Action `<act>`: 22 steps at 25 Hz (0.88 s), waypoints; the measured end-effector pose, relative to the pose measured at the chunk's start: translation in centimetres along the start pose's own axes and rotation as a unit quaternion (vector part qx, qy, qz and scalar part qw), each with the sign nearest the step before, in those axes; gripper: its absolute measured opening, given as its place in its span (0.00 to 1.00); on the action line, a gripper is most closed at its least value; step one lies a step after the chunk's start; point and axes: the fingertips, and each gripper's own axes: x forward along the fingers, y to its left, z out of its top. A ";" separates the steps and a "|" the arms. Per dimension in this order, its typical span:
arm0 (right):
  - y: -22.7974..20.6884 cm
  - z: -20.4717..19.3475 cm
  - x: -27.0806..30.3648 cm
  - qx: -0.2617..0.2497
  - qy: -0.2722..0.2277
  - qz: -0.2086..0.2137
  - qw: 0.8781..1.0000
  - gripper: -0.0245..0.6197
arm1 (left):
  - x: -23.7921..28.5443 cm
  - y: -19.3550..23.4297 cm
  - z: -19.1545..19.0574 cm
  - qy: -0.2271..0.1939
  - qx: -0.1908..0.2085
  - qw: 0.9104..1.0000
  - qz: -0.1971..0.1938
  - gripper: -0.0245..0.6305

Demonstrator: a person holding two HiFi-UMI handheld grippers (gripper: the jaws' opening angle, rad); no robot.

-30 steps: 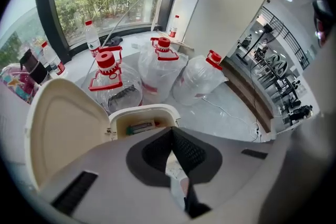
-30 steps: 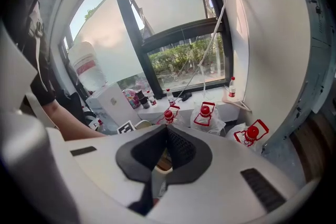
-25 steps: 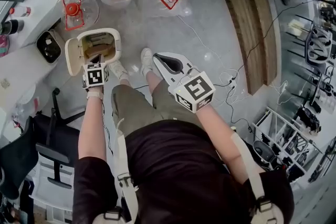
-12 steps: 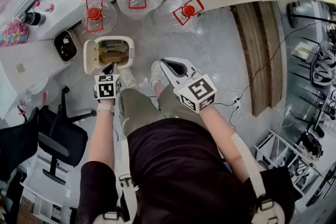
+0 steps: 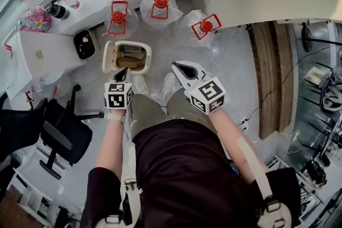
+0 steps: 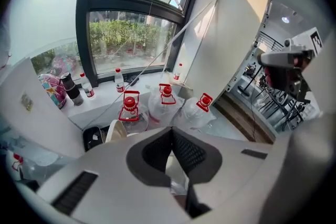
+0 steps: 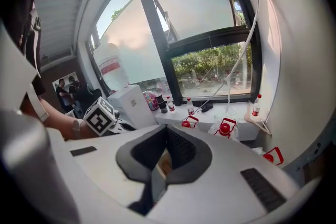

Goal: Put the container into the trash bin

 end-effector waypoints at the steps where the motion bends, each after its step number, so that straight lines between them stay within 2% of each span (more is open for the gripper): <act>1: 0.2 0.3 0.1 -0.004 -0.002 0.005 1.000 0.06 | -0.6 0.0 0.3 -0.005 -0.001 1.000 0.002 0.05; 14: 3.1 5.3 0.3 -0.042 -0.020 0.060 0.997 0.06 | -9.0 -0.1 4.8 -0.075 -0.019 0.996 0.039 0.05; 22: 5.2 8.6 0.3 -0.077 -0.039 0.094 0.992 0.06 | -14.3 0.9 8.5 -0.141 -0.026 0.986 0.082 0.05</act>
